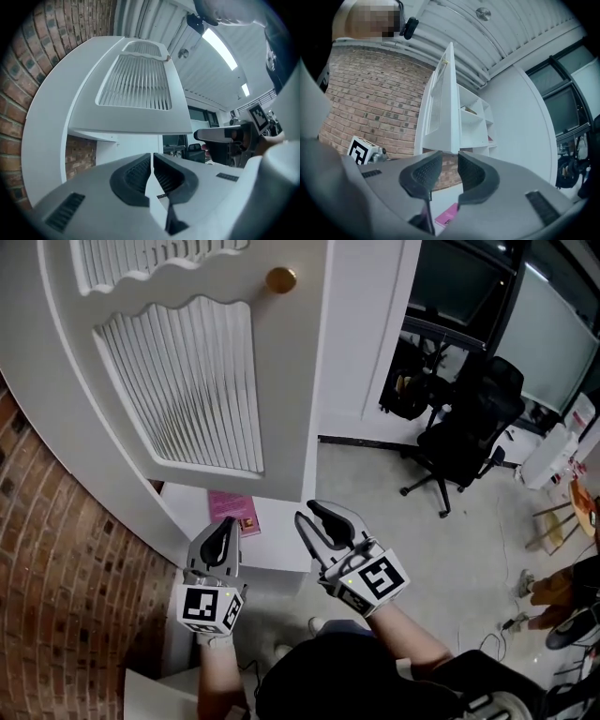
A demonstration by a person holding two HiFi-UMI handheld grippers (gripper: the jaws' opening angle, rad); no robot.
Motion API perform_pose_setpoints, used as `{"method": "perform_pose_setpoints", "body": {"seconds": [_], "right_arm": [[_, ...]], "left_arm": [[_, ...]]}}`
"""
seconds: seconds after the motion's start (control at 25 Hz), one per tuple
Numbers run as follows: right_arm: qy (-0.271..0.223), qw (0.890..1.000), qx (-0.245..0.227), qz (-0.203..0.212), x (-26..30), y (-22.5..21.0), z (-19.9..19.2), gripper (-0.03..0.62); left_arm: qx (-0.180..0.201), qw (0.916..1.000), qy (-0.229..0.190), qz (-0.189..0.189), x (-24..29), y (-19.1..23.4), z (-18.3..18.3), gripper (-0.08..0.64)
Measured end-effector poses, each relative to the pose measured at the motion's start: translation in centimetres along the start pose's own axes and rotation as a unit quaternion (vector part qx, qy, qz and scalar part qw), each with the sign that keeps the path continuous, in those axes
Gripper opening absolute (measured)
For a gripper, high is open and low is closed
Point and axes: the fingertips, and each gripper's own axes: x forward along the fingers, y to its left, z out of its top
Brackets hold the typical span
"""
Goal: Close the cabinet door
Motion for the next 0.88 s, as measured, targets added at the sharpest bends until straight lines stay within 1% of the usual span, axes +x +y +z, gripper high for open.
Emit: {"method": "perform_pose_setpoints", "body": {"seconds": [0.28, 0.56, 0.72, 0.88], "right_arm": [[-0.015, 1.000, 0.000, -0.017, 0.5, 0.0, 2.1, 0.100], [-0.007, 0.999, -0.006, -0.045, 1.0, -0.4, 2.5, 0.100], [-0.007, 0.998, -0.008, -0.057, 1.3, -0.9, 2.5, 0.084], [-0.007, 0.998, -0.001, -0.057, 1.6, -1.8, 2.4, 0.084]], "left_arm": [[0.001, 0.9996, -0.005, -0.026, 1.1, -0.7, 0.2, 0.011], [0.001, 0.9988, -0.019, -0.044, 1.7, -1.2, 1.4, 0.011], [0.001, 0.9987, -0.022, -0.047, 1.9, -1.0, 1.4, 0.011], [-0.001, 0.9989, -0.022, -0.042, 2.3, -0.7, 1.4, 0.011]]}}
